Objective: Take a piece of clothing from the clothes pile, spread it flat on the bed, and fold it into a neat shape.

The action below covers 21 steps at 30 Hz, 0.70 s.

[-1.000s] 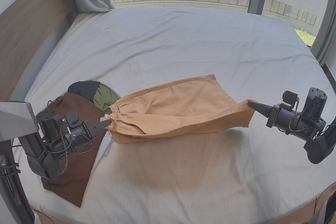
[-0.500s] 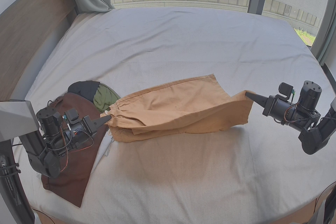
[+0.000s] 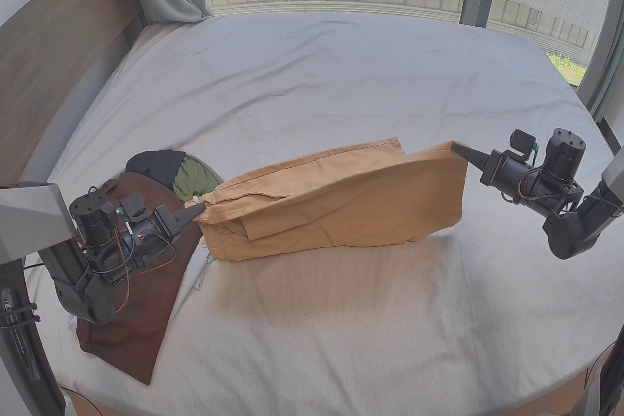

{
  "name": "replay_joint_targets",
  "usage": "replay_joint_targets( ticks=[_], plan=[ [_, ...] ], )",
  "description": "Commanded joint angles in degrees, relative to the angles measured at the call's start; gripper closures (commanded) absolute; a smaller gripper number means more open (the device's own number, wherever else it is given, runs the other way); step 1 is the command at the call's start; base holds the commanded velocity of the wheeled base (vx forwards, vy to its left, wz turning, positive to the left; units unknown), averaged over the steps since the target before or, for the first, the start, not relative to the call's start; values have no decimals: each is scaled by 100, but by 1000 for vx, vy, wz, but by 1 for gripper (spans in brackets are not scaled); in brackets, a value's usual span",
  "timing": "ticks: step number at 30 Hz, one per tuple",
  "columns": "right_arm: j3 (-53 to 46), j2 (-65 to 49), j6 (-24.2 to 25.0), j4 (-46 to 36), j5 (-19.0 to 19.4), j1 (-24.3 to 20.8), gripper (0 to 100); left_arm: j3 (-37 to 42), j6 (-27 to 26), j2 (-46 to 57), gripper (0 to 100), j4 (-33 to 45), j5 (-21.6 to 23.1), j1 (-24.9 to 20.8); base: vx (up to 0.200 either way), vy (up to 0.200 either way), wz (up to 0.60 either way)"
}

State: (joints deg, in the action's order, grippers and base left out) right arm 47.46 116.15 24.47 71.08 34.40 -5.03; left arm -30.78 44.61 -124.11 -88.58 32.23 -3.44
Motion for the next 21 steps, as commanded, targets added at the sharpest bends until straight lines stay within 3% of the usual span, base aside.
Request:
replay_joint_targets(
  ticks=[1,21],
  plan=[
    [413,250,5,-147,14,2,100,-86,4,-78,100,-2,-15,-8,0,0,0],
    [2031,980,5,-1114,-21,-33,100,-508,259,-350,100,-2,-419,1,0,0,0]
  ],
)
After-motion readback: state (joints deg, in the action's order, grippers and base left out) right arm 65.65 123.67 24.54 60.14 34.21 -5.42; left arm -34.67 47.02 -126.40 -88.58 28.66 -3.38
